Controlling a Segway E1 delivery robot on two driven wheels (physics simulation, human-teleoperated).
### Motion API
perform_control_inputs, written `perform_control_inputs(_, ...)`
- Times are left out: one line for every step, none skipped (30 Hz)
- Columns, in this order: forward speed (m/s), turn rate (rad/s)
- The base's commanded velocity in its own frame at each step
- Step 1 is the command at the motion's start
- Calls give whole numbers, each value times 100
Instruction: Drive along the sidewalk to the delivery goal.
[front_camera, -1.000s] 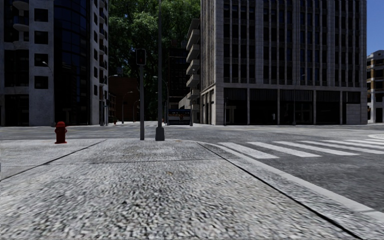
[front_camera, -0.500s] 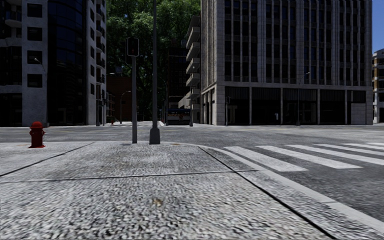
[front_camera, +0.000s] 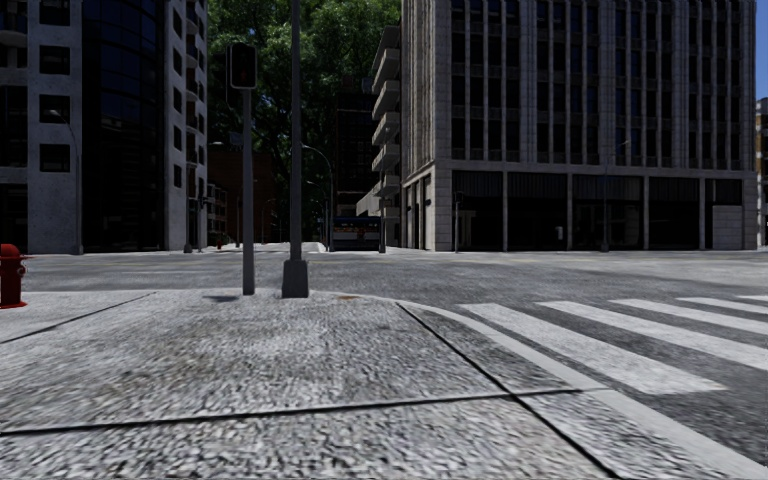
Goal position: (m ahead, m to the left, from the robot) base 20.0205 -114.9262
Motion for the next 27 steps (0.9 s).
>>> perform_control_inputs(197,-13)
perform_control_inputs(197,-20)
perform_control_inputs(197,-23)
perform_control_inputs(197,-23)
perform_control_inputs(197,-26)
perform_control_inputs(197,-28)
perform_control_inputs(197,-30)
perform_control_inputs(197,-30)
perform_control_inputs(197,-33)
perform_control_inputs(197,-42)
perform_control_inputs(197,-47)
perform_control_inputs(197,-47)
perform_control_inputs(197,-49)
perform_control_inputs(197,-50)
perform_control_inputs(197,-50)
perform_control_inputs(197,-50)
perform_control_inputs(197,-50)
perform_control_inputs(197,-50)
perform_control_inputs(197,-52)
perform_control_inputs(197,-56)
perform_control_inputs(197,-56)
perform_control_inputs(196,-58)
perform_control_inputs(184,-58)
perform_control_inputs(176,-58)
perform_control_inputs(176,-58)
perform_control_inputs(174,-58)
perform_control_inputs(173,-58)
